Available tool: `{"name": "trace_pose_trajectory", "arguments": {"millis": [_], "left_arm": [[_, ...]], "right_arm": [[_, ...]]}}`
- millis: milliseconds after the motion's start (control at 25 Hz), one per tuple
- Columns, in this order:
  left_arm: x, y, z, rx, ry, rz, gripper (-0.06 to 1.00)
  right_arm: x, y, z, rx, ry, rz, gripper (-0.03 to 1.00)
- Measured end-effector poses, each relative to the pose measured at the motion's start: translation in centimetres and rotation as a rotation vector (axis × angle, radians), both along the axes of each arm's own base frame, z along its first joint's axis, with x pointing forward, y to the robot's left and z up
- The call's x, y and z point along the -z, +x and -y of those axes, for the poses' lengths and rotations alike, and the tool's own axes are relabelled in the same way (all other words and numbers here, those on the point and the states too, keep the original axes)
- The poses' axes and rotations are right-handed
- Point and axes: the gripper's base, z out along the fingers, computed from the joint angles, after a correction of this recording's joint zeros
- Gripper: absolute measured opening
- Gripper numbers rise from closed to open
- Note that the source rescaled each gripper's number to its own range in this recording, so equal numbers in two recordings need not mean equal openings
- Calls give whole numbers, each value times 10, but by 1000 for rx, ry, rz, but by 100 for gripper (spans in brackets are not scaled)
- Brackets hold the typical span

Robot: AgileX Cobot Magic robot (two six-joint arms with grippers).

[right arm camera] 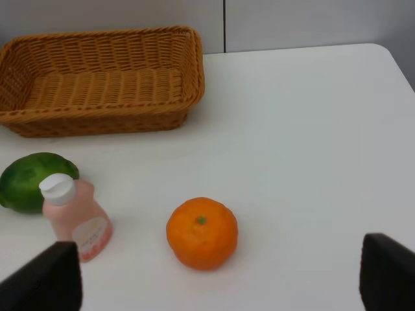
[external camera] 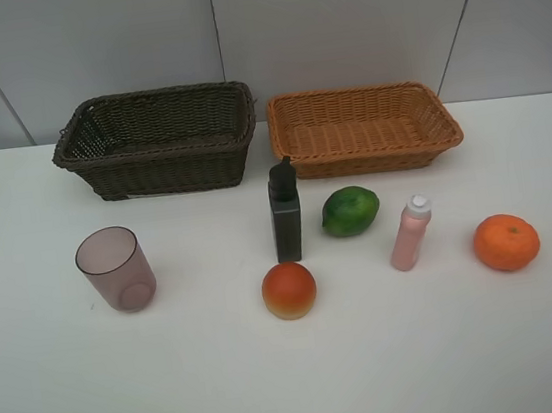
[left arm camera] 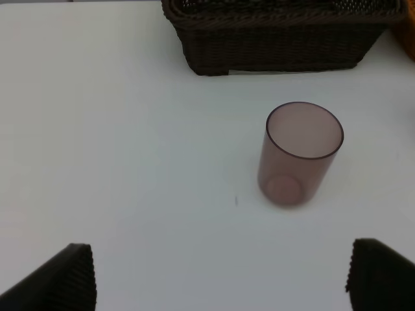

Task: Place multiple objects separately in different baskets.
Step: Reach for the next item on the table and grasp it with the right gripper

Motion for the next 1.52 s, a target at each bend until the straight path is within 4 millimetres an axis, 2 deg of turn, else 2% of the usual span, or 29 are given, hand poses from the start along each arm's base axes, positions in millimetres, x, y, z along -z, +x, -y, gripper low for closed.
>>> {"name": "trace_pose_trajectory", "arguments": {"millis": [720, 960, 1120, 1160, 1320, 1520], "left_arm": [[0, 0, 0, 0, 0, 0, 100], [0, 0, 0, 0, 0, 0, 100], [0, 0, 0, 0, 0, 0, 100], [0, 0, 0, 0, 0, 0, 100], [0, 0, 0, 0, 0, 0, 100], [0, 0, 0, 0, 0, 0, 100]], "right_arm": [[-1, 4, 0, -3, 1, -24, 90], [-21, 45, 2, -3, 7, -204, 90], [-32, 79, 3, -7, 7, -249, 90], [-33, 96, 3, -10, 6, -249, 90], [-33, 126, 4, -17, 3, -226, 90], [-23, 156, 4, -22, 3, -253, 90]]}}
